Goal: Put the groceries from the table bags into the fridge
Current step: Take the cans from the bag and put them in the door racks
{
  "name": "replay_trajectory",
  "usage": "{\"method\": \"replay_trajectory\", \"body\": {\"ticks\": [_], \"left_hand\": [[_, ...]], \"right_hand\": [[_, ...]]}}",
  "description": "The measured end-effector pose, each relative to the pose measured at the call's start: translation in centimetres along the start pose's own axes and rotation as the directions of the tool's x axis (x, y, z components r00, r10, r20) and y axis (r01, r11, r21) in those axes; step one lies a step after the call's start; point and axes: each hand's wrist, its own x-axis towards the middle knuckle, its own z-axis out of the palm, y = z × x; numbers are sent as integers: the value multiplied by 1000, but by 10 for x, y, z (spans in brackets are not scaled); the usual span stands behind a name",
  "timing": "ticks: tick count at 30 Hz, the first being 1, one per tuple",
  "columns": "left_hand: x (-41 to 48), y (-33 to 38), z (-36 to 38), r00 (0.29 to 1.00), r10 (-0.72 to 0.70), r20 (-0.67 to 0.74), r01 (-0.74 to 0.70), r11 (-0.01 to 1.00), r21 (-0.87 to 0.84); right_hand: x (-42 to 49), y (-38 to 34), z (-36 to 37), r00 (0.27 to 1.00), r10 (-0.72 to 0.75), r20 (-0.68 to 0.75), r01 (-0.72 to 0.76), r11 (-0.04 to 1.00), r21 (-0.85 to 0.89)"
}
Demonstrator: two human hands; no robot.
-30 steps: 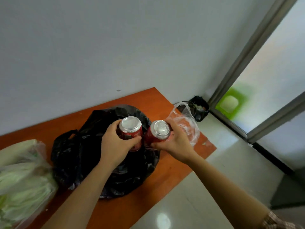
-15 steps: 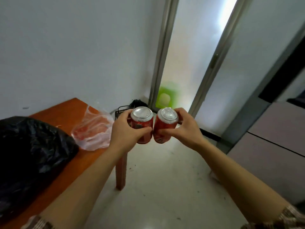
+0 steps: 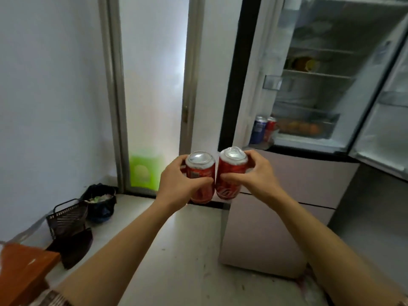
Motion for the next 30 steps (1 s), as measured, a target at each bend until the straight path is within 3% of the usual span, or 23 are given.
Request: {"method": "replay_trajectory", "body": {"ticks": [6, 14, 22, 24, 27, 30], "left_hand": [[86, 30, 91, 987, 134, 91, -131, 991, -35], [200, 85, 193, 945, 312, 103, -296, 944, -142], [296, 165, 237, 929, 368, 38, -348, 905, -243], [314, 183, 249, 914, 405, -21, -401, 896, -190], [341, 204, 267, 866, 486, -112, -486, 873, 32], [365, 213, 285, 846, 497, -192, -465, 865, 188]], "right_hand": [[74, 26, -88, 989, -21, -146, 22, 1000, 5], [187, 41, -192, 955, -115, -273, 119, 993, -3], [302, 33, -275, 915, -183, -359, 273, 937, 219], [331, 31, -290, 908, -207, -365, 313, 912, 263], [374, 33, -304, 910, -245, -334, 342, 900, 272], [411, 43, -307, 923, -272, -272, 343, 903, 260]]}}
